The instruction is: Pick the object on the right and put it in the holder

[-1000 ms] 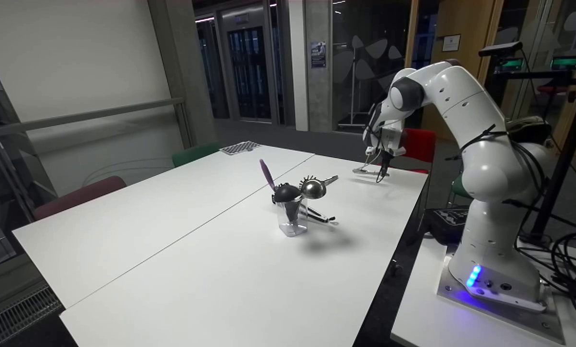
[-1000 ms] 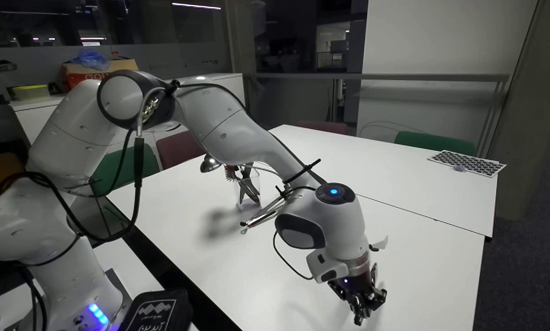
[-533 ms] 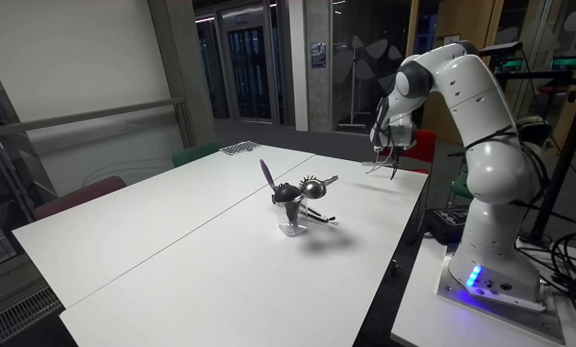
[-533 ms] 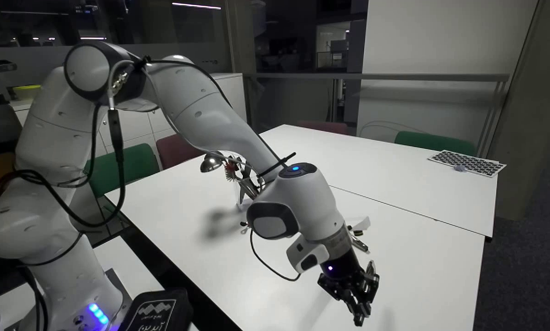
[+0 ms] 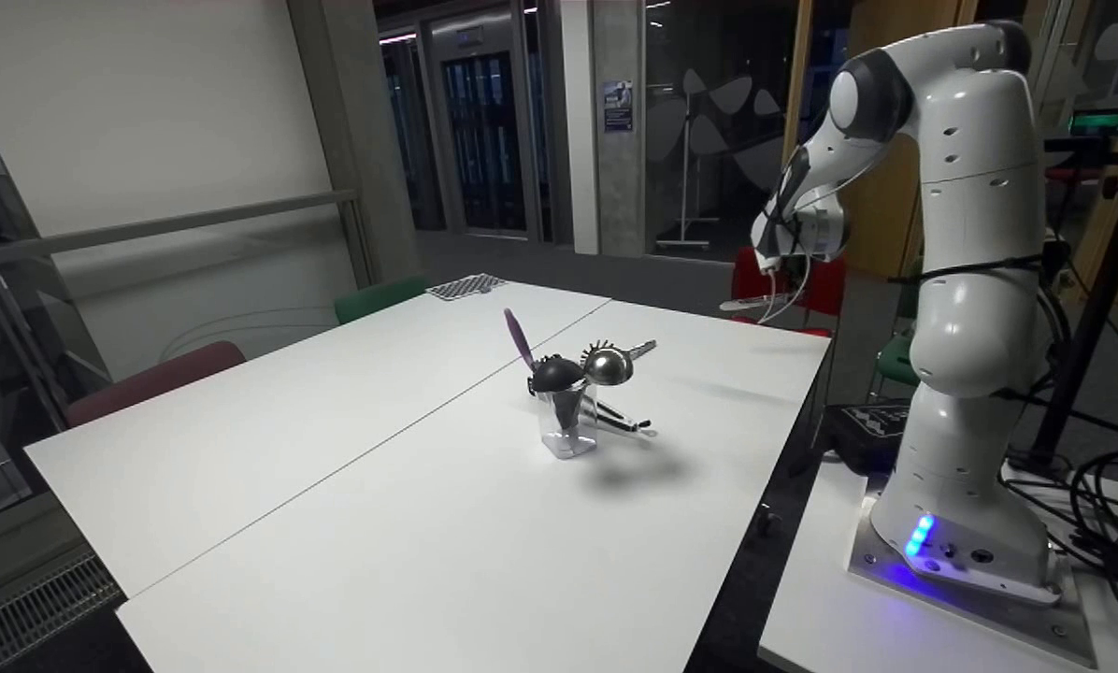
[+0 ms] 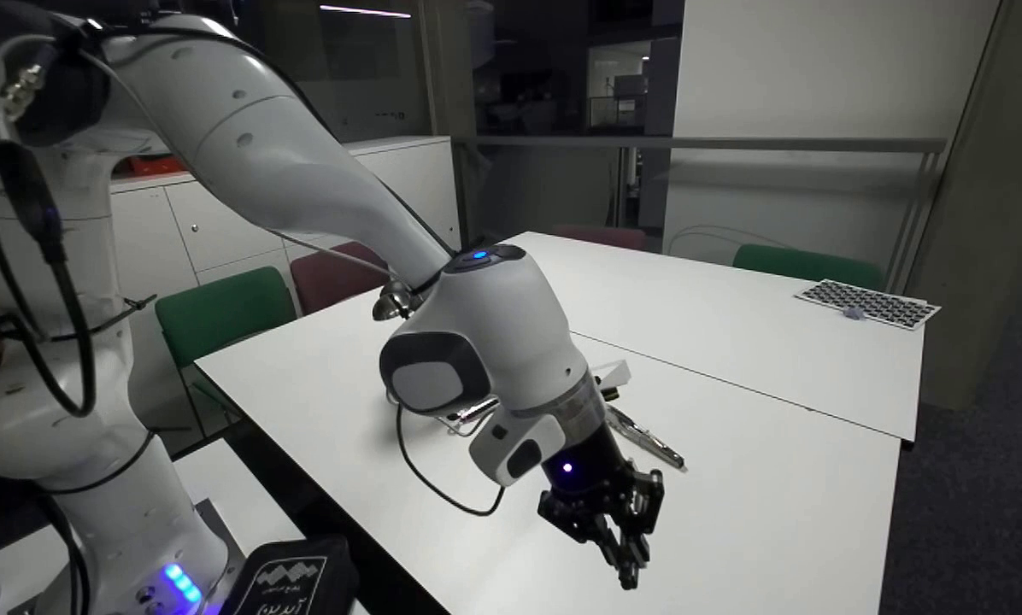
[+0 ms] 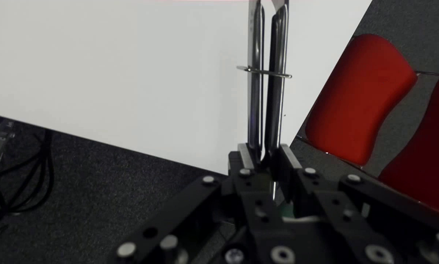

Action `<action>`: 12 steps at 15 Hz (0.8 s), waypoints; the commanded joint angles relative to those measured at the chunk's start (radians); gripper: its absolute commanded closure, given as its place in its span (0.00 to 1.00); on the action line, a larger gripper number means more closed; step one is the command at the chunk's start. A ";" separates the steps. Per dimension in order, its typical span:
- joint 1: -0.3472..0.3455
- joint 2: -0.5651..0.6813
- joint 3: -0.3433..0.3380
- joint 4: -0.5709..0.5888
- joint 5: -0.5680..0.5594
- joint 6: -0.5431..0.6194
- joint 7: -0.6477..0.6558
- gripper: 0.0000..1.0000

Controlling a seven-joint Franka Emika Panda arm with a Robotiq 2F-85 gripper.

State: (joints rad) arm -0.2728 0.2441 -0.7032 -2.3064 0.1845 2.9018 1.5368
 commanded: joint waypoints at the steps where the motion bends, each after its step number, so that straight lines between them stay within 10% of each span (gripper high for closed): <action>1: 0.036 -0.176 -0.075 -0.081 -0.120 -0.046 -0.033 0.95; 12: -0.097 -0.477 0.092 -0.126 -0.093 -0.282 -0.266 0.95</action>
State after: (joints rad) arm -0.3063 -0.1577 -0.6831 -2.4003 0.0843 2.6590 1.3167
